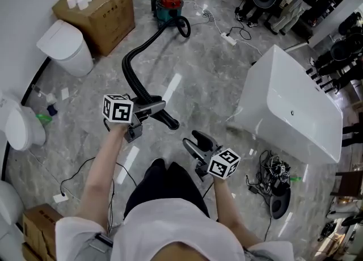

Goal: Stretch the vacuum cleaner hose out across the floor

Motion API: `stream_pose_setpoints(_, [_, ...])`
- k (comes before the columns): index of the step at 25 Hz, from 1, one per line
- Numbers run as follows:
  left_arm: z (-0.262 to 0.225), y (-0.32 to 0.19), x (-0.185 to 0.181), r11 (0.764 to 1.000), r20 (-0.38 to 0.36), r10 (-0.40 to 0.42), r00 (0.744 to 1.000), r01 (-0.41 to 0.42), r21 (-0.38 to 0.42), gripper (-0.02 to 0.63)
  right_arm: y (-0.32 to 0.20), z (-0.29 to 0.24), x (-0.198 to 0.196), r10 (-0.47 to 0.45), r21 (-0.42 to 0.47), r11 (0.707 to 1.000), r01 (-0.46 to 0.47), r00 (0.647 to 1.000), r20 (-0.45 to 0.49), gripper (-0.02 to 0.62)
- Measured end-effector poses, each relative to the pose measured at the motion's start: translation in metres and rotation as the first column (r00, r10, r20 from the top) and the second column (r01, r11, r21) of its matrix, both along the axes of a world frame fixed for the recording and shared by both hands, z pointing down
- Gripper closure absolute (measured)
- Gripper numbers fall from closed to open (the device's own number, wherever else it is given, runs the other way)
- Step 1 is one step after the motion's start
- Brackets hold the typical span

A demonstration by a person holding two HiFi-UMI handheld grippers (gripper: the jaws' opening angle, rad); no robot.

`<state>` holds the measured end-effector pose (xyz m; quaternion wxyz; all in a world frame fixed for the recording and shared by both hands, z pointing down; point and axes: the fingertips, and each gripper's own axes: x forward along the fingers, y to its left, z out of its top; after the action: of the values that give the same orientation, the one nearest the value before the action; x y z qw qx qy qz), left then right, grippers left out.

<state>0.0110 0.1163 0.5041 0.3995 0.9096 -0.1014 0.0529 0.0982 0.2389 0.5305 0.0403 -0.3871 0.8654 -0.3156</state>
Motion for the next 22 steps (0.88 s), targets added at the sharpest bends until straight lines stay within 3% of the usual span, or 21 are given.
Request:
stream_pose_setpoints(2, [0.011,0.014,0.003,0.997,0.082,0.068,0.994,-0.071,0.036,0.443,-0.005,-0.006,0.002,0.012,-0.005,1.0,-0.012,0.999,0.043,0.342])
stream_pose_setpoints(5, [0.027,0.037,0.006,0.977,0.215,0.169,0.962,-0.192,0.089,0.443,-0.011,-0.009,0.003,0.021,-0.015,1.0,-0.02,0.997,0.075,0.341])
stream_pose_setpoints(9, [0.047,0.066,0.011,0.934,0.361,0.27,0.893,-0.334,0.129,0.443,-0.014,-0.011,0.0,0.013,-0.02,1.0,-0.011,0.996,0.087,0.342])
stream_pose_setpoints(14, [0.059,0.09,0.02,0.856,0.501,0.359,0.787,-0.492,0.16,0.443,-0.02,-0.018,-0.001,0.009,-0.019,1.0,-0.007,0.995,0.103,0.341])
stream_pose_setpoints(16, [0.062,0.098,0.022,0.829,0.538,0.377,0.753,-0.534,0.167,0.443,-0.02,-0.022,-0.002,0.007,-0.015,1.0,-0.005,0.993,0.119,0.341])
stream_pose_setpoints(19, [0.068,0.106,0.024,0.802,0.571,0.391,0.722,-0.572,0.174,0.443,-0.02,-0.025,-0.003,0.007,-0.006,1.0,-0.006,0.991,0.132,0.341])
stream_pose_setpoints(22, [0.079,0.109,0.02,0.77,0.63,0.396,0.668,-0.615,0.169,0.443,-0.022,-0.026,0.0,0.017,-0.009,1.0,-0.015,0.989,0.148,0.341])
